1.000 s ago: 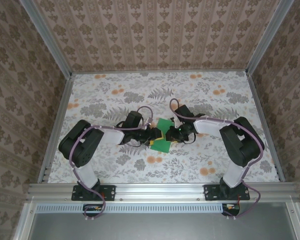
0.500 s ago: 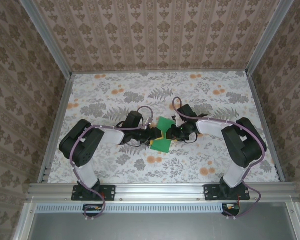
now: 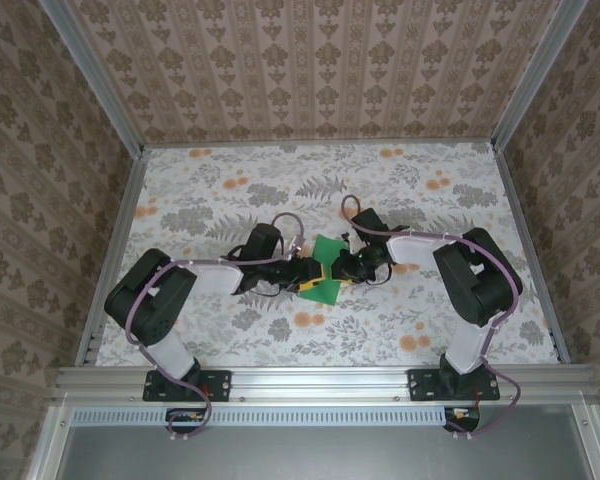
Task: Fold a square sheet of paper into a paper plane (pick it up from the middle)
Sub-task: Fold the triangle a second time at the center of the table.
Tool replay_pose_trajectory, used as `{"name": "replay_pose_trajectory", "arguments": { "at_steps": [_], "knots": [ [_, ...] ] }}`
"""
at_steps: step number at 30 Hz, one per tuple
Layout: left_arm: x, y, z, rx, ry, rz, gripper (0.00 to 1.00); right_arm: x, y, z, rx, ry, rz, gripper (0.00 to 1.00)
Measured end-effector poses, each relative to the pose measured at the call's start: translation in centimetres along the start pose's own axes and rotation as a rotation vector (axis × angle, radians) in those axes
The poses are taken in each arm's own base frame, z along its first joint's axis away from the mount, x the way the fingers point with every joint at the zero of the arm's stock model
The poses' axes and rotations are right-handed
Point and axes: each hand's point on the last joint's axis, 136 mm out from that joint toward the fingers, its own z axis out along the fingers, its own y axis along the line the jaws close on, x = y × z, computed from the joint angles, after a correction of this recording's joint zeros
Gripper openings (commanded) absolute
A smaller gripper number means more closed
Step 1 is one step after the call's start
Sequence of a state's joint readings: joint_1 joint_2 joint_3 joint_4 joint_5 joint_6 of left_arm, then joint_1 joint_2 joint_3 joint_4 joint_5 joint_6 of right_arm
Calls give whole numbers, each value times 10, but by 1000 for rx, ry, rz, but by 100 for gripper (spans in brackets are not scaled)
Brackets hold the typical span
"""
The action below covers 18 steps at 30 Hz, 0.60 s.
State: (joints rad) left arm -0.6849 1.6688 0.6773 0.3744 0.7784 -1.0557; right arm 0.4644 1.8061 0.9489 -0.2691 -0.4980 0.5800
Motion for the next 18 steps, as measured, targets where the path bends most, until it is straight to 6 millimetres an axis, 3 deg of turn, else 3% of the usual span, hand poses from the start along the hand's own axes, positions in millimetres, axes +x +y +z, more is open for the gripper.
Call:
{"name": "replay_pose_trajectory", "arguments": {
  "at_steps": [8, 18],
  "knots": [
    [-10, -19, 12, 37, 9, 45, 42, 0, 0, 0, 1, 2, 1, 20],
    [-14, -4, 24, 20, 17, 12, 41, -2, 1, -7, 2, -16, 8, 23]
  ]
}}
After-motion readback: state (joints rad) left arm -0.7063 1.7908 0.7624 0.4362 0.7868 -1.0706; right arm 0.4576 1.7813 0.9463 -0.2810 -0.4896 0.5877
